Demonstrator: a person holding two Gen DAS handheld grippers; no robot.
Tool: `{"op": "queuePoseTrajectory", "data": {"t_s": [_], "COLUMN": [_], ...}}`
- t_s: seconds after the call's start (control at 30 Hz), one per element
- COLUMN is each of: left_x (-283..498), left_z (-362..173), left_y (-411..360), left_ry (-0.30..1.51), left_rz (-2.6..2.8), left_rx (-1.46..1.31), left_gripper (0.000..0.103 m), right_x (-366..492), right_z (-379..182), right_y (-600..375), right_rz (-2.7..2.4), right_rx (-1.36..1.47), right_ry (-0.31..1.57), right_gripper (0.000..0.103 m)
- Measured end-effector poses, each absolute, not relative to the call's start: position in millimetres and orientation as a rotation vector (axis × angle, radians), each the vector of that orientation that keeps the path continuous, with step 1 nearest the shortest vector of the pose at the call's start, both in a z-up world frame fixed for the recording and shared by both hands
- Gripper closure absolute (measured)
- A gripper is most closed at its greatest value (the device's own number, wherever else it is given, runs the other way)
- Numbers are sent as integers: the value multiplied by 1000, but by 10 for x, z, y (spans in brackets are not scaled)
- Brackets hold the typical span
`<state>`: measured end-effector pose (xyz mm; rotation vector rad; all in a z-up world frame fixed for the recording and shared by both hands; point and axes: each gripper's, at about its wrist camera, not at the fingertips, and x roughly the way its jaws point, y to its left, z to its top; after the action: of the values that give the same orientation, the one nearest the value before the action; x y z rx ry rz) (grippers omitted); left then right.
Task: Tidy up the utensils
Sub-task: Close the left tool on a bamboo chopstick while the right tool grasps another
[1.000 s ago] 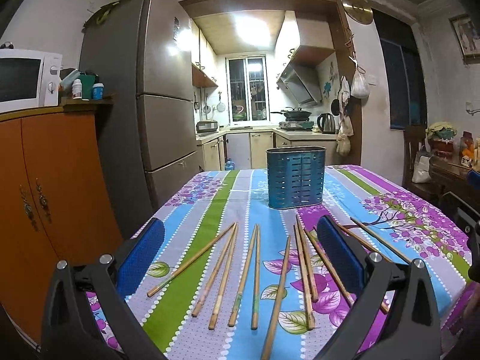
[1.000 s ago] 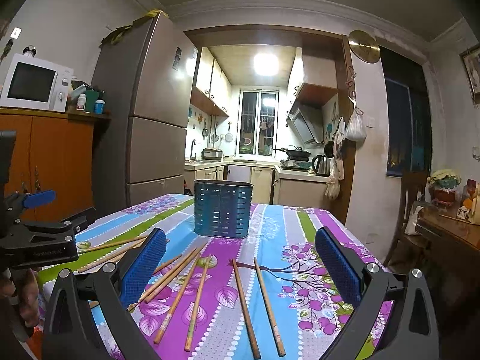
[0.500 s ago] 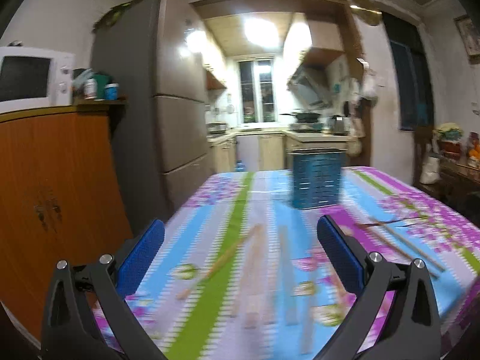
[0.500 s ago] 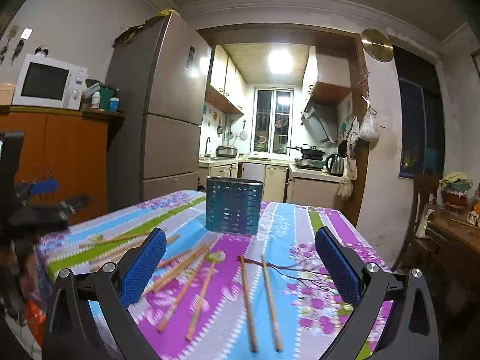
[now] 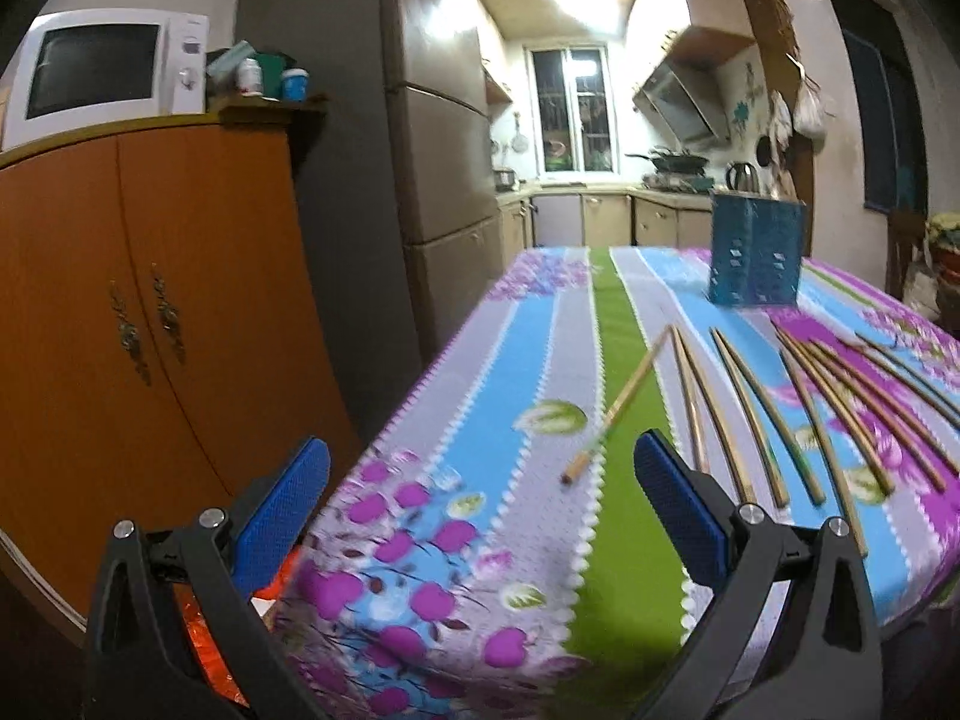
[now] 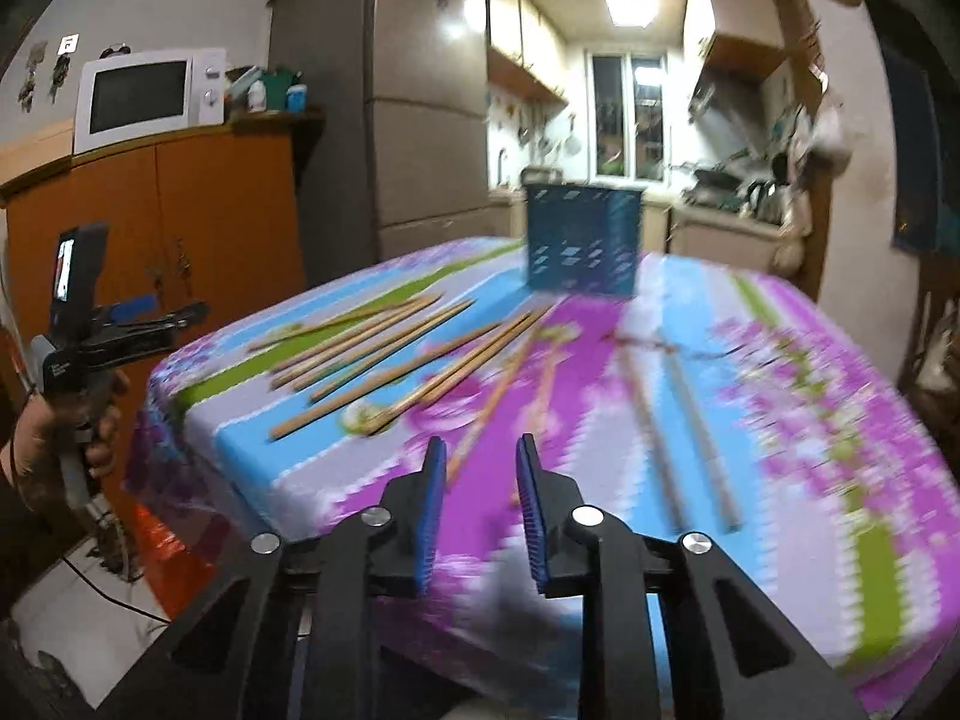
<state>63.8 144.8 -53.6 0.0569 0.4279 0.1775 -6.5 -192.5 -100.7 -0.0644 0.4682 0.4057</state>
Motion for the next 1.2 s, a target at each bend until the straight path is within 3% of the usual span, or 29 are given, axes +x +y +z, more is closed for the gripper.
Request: {"op": "queuePoseTrajectory", "data": {"t_s": [0.6, 0.67, 0.8, 1.03, 1.2], "left_x": [720, 749, 897, 1224, 1309], "left_z": [-787, -796, -784, -831, -934], "left_y": [1539, 1539, 1564, 1489, 1484], "left_ry": [461, 463, 495, 570, 622], "left_rz": [81, 60, -7, -114, -171], "left_rx": [92, 109, 96, 133, 106], "left_gripper": [5, 9, 34, 42, 65], "right_x": [126, 127, 144, 155, 155], "right_z": [-1294, -1300, -1302, -1304, -1308], "right_y": [-1606, -1593, -1573, -1555, -1561], "right_rz": [339, 336, 333, 329, 328], "right_rx": [-95, -102, -107, -112, -110], "right_ry": [506, 502, 498, 493, 484], "right_gripper": [81, 84, 86, 86, 86]}}
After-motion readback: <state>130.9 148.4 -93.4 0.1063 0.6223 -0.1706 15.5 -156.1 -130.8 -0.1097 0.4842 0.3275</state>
